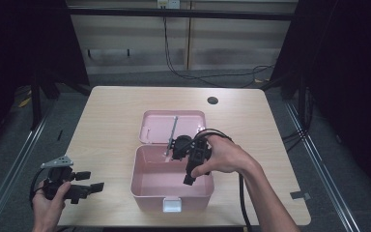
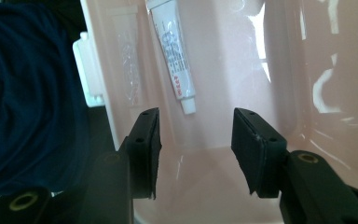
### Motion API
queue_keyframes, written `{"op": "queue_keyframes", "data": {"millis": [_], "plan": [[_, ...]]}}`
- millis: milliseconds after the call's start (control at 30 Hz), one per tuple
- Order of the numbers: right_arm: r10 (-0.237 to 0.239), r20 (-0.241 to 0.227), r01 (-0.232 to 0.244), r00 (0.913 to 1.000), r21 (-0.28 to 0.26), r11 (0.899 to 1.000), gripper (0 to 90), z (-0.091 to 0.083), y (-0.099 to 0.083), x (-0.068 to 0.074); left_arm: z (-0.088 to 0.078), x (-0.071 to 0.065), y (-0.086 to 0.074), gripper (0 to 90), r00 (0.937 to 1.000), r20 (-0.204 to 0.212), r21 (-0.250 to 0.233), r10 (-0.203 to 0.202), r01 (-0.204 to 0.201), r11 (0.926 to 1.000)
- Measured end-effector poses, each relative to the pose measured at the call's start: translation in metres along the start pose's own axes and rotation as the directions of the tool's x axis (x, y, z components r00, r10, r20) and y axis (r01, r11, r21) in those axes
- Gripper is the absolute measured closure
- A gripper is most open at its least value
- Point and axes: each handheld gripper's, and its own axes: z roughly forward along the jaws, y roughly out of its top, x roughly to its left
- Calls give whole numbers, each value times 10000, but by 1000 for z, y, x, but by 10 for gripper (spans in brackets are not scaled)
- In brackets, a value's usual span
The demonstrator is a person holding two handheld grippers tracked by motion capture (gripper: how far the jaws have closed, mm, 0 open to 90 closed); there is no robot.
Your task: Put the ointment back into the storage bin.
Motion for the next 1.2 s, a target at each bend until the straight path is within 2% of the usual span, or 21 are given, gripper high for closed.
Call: {"op": "queue_keyframes", "data": {"millis": [200,300,333,733,1167,1200], "plan": [[267,135,-267,9996,-25,9996,526,-10,-11,1,0,0,0,164,10000,17,32,16,-16,10000],[235,138,-233,9996,-119,9997,526,-11,-17,2,0,0,0,164,10000,18,36,19,-19,10000],[373,154,-372,9992,-72,9993,526,-13,-18,3,0,0,0,164,10000,-4,17,23,-23,10000],[748,365,-738,9965,-290,9969,527,-28,-55,4,0,0,0,164,10000,10,50,5,-5,10000],[1345,318,-1326,9904,-565,9896,527,-20,-94,3,1,0,0,164,10000,-27,83,22,-21,10000],[1516,300,-1497,9880,-562,9871,527,-17,-99,4,1,-1,0,164,10000,-21,76,11,-11,10000]]}}
